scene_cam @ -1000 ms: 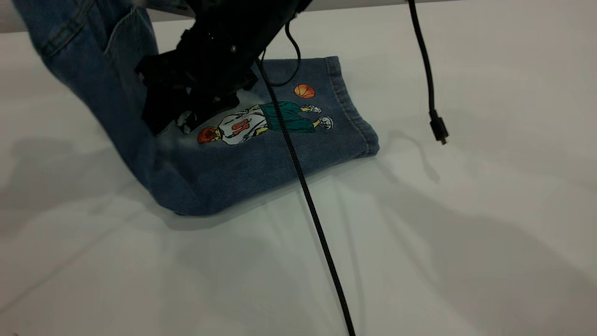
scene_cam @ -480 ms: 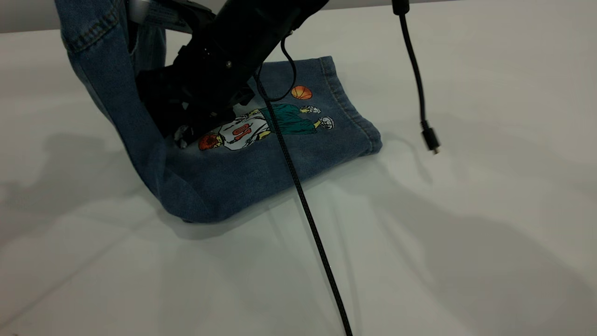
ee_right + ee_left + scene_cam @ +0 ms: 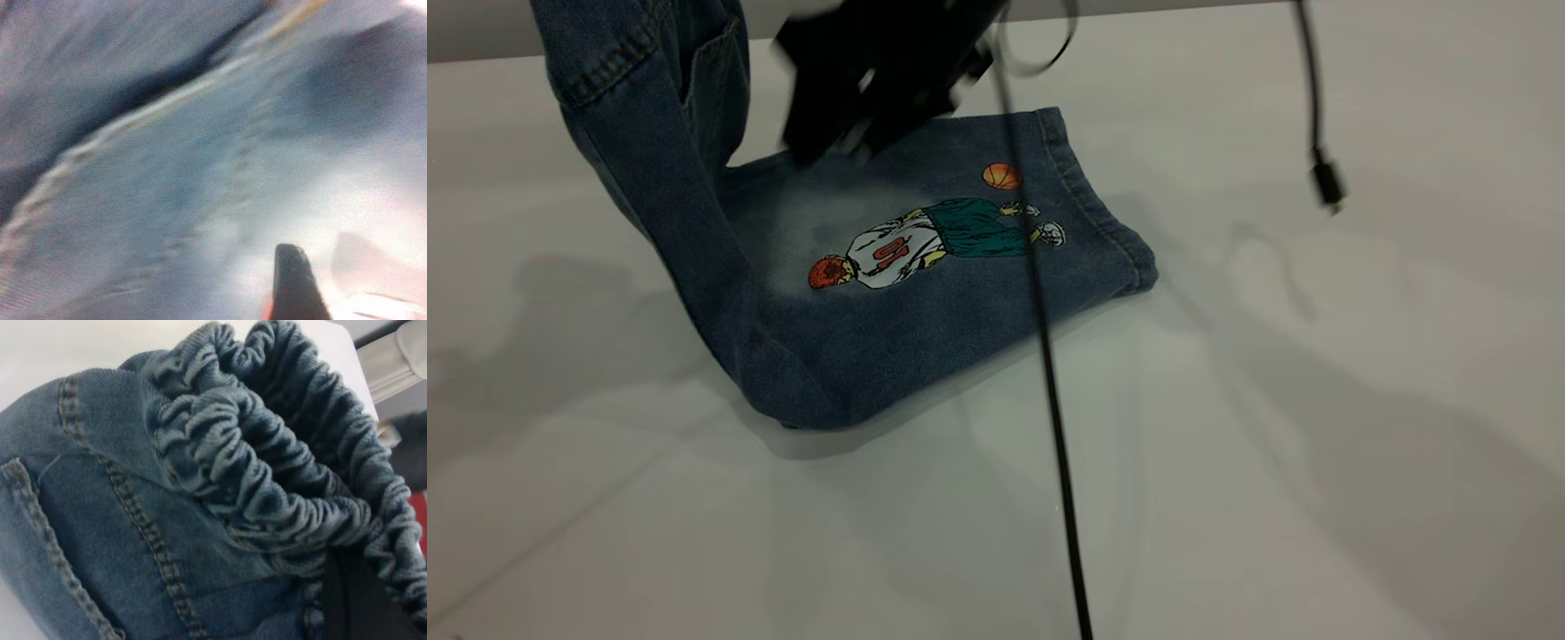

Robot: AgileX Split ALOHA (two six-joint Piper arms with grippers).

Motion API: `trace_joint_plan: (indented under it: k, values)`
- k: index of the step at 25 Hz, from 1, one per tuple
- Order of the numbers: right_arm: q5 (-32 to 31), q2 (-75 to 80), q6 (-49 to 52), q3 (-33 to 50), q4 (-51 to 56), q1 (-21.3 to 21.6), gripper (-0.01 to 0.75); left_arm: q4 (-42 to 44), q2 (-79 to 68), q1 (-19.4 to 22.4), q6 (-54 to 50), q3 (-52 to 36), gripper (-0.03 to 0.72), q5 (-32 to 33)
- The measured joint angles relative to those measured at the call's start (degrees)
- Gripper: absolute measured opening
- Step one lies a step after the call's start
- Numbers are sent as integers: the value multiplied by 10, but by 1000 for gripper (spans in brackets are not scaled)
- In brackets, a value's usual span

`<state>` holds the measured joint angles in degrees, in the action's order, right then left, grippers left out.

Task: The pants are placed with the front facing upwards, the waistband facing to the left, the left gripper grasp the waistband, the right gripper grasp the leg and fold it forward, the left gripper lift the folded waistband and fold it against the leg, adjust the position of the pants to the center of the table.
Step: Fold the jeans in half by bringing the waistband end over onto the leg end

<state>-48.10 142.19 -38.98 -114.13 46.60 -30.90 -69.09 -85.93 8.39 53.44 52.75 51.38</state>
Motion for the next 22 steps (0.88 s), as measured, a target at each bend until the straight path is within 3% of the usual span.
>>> trace_joint_plan:
  k: [5, 10, 17, 22]
  values:
    - [-12, -48, 5, 0, -7, 56, 355, -9, -1, -10, 0, 0, 118, -7]
    - [-12, -116, 5, 0, -6, 94, 355, -24, -11, -58, 18, 0, 118, -62]
    - [-13, -208, -3, 0, -5, 98, 355, -59, -84, -156, 46, 0, 118, -174]
    - [-13, -248, -3, 0, -4, 98, 355, -157, -161, -210, 123, 17, 118, -233]
